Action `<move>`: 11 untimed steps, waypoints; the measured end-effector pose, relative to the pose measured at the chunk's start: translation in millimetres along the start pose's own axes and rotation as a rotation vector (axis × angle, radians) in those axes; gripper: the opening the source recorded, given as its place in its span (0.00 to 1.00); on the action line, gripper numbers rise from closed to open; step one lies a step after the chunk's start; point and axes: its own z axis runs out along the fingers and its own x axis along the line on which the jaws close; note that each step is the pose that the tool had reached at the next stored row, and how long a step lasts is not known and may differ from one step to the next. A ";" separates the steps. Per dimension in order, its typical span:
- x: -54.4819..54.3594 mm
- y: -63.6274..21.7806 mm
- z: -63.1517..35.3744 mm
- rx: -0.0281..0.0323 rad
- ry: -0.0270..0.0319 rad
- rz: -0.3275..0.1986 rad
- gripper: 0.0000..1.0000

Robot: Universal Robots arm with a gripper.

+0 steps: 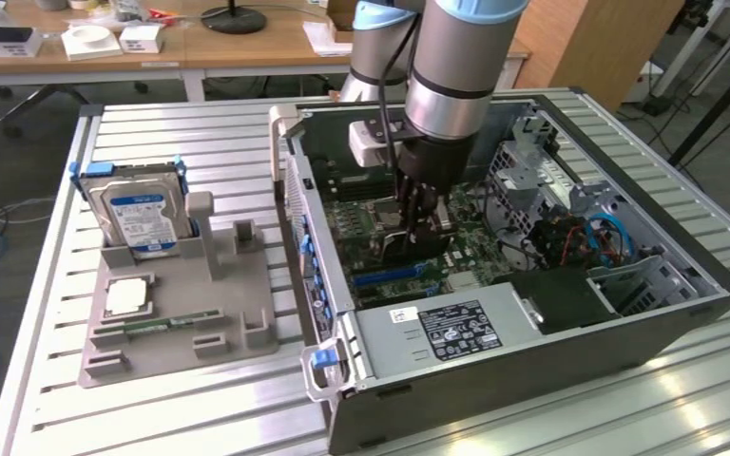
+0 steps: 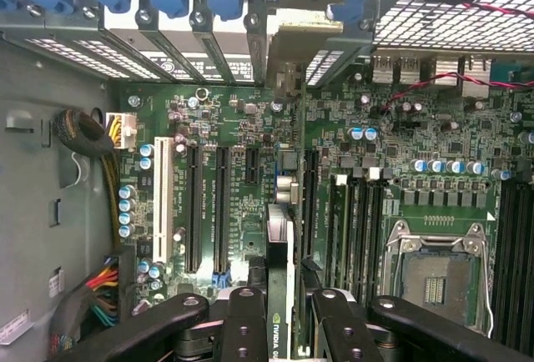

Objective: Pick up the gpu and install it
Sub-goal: 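Insert the gpu into the slot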

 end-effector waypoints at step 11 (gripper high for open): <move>0.0 0.0 1.8 0.0000 0.0000 0.000 0.26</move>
